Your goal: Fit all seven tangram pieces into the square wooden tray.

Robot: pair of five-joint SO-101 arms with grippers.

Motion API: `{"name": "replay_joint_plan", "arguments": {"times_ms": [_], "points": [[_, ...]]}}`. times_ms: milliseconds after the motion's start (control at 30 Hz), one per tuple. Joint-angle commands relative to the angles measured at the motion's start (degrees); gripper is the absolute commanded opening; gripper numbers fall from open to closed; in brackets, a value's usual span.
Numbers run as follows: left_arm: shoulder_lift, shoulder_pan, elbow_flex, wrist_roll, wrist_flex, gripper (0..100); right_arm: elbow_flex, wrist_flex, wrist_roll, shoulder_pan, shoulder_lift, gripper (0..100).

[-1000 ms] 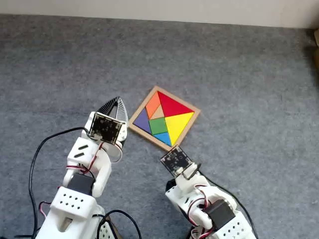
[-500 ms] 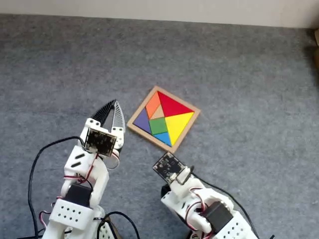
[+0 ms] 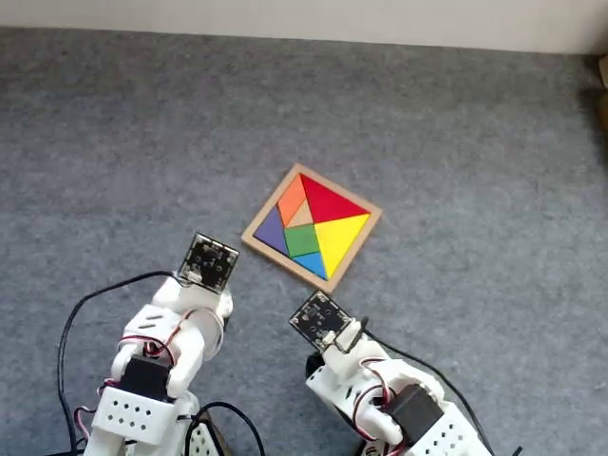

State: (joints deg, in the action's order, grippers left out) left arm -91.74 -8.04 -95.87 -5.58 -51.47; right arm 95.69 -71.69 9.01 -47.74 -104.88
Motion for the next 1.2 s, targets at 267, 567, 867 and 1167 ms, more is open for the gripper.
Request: {"name": "replay_joint_plan", "arguments": {"times_ms": [267, 567, 867, 1167], "points": [[-0.92, 0.92, -1.80, -0.44, -9.23, 1, 8.57, -0.13, -0.18, -0.31, -0.48, 0.5], [-0.92, 0.92, -1.80, -0.44, -9.23, 1, 8.57, -0.13, -0.18, -0.31, -0.48, 0.5], [-0.92, 0.92, -1.80, -0.44, -9.23, 1, 8.57, -0.13, -0.18, -0.31, -0.48, 0.5], [-0.92, 0.92, -1.80, -0.44, -9.23, 1, 8.57, -0.13, -0.18, -0.31, -0.48, 0.5]]}}
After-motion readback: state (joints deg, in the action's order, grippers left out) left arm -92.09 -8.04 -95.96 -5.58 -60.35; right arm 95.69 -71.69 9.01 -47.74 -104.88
